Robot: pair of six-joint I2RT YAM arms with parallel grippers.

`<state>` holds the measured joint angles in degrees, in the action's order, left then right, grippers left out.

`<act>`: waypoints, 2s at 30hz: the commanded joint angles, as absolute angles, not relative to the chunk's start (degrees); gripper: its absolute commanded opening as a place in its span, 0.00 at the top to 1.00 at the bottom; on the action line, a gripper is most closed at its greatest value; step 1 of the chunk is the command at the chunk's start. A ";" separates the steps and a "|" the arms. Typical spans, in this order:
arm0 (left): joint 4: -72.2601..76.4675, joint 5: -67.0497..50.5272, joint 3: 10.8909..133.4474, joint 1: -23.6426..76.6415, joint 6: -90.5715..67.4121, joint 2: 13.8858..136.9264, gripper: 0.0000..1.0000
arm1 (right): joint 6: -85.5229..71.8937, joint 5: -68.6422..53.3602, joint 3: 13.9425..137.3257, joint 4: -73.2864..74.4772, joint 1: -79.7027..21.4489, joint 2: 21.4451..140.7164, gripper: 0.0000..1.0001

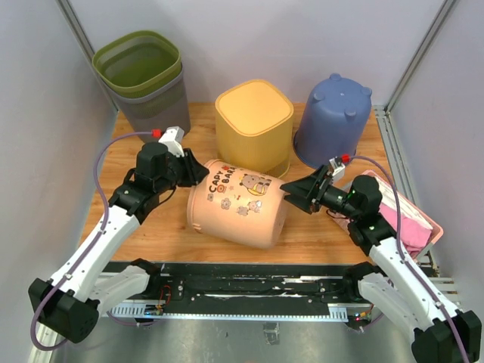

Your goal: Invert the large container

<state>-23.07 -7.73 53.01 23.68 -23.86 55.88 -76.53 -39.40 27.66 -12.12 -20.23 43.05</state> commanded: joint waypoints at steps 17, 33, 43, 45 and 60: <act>-3.76 -16.94 45.19 27.96 -36.17 64.55 0.53 | -53.92 -24.30 47.72 -6.81 -33.74 51.48 0.25; -17.94 -7.03 59.44 27.93 -27.33 65.70 0.31 | -23.17 14.75 64.01 33.27 -35.34 44.87 0.15; -36.74 -2.14 71.40 36.24 -35.99 56.14 0.18 | -19.43 -20.69 60.04 37.75 -8.82 49.18 0.06; -37.06 -1.52 68.47 41.57 -40.60 54.66 0.18 | -21.07 -27.04 57.69 34.31 -5.42 50.46 0.06; -37.05 5.24 66.80 62.25 -53.49 62.14 0.28 | -34.58 -50.17 45.56 14.54 2.36 55.32 0.08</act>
